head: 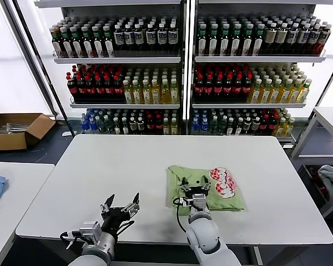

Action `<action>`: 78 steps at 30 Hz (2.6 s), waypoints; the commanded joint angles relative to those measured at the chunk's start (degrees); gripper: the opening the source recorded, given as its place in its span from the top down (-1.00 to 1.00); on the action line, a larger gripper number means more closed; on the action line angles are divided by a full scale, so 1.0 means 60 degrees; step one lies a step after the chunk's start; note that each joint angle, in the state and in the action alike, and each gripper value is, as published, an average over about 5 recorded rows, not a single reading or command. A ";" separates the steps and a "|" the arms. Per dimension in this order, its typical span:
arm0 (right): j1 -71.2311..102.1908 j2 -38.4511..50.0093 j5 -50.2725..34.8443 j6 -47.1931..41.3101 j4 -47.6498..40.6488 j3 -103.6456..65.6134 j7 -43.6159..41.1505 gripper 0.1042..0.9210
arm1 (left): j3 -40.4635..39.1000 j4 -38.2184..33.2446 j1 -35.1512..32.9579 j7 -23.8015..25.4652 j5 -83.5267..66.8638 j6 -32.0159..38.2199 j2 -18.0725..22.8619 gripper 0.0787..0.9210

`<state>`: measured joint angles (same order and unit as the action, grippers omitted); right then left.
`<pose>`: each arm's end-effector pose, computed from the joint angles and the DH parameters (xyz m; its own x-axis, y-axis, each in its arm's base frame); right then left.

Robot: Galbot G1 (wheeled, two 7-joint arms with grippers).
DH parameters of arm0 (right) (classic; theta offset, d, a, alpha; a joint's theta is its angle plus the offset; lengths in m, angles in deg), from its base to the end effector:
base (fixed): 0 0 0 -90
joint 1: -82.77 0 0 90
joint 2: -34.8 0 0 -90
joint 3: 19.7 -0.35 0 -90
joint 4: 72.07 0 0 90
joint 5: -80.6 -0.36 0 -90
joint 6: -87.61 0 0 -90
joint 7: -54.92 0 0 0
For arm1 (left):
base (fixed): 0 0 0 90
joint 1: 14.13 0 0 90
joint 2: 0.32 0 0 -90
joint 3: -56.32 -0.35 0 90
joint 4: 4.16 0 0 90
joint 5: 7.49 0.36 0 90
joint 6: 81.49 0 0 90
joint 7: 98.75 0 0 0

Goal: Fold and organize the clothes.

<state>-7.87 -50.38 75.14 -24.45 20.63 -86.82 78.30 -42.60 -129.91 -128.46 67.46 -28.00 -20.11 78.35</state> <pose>0.3351 0.1113 -0.3399 -0.9440 0.0250 0.3290 -0.0182 0.9917 -0.1276 0.2029 -0.0170 -0.2518 -0.9277 0.1080 0.3574 0.0545 0.9862 -0.1566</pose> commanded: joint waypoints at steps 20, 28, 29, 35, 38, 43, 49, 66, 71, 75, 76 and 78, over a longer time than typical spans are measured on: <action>0.0478 0.1178 -0.0808 0.1275 0.3145 -0.0918 0.0173 -0.76 | 0.0106 -0.0038 -0.0035 -0.0041 0.1209 0.1320 0.0133 -0.77; 0.2819 0.2548 -0.1382 -0.0206 0.4891 -0.2510 -0.0013 -0.76 | 0.0239 0.0043 0.0165 -0.0064 0.1141 0.1812 0.0169 -0.77; 0.3036 0.2641 -0.1529 -0.0386 0.4982 -0.2793 -0.0005 -0.76 | 0.0249 0.0064 0.0204 -0.0068 0.1121 0.1829 0.0164 -0.77; 0.3768 0.2974 -0.1782 -0.0862 0.5365 -0.3824 0.0025 -0.76 | 0.0464 0.0336 0.0507 0.0014 0.1106 0.1950 0.0198 -0.77; 0.3940 0.3040 -0.1770 -0.0905 0.5546 -0.3943 0.0000 -0.76 | 0.0677 0.0332 0.0414 0.0143 0.1201 0.1758 0.0166 -0.77; 0.3951 0.2929 -0.1662 -0.0990 0.5581 -0.3802 -0.0010 -0.76 | 0.0841 0.0441 0.0347 -0.0018 0.0875 0.1760 0.0087 -0.77; 0.3916 0.2931 -0.1459 -0.1151 0.5592 -0.3739 -0.0392 -0.76 | 0.0868 0.0367 0.0340 -0.0065 0.0737 0.1809 -0.0001 -0.77; 0.4515 0.3256 -0.1769 -0.1218 0.5679 -0.5083 -0.0611 -0.76 | 0.0801 0.0501 0.0491 0.0272 0.1063 0.1796 -0.0002 -0.77; 0.4613 0.2999 -0.1623 -0.1192 0.5812 -0.4893 -0.0665 -0.76 | 0.0691 0.0512 0.0438 0.0326 0.1132 0.1756 0.0076 -0.77; 0.4626 0.2936 -0.1566 -0.1183 0.5766 -0.4845 -0.0665 -0.76 | 0.0570 0.0547 0.0406 0.0238 0.1134 0.1670 0.0146 -0.77; 0.4632 0.2940 -0.1565 -0.1181 0.5742 -0.4849 -0.0662 -0.76 | 0.0544 0.0555 0.0408 0.0221 0.1135 0.1646 0.0167 -0.77; 0.4653 0.2957 -0.1565 -0.1174 0.5692 -0.4862 -0.0660 -0.76 | 0.0508 0.0572 0.0417 0.0186 0.1140 0.1620 0.0201 -0.77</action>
<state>19.18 -32.26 65.61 -31.35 54.80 -114.88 74.52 -38.98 -126.64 -125.98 68.16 -22.16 -9.94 79.20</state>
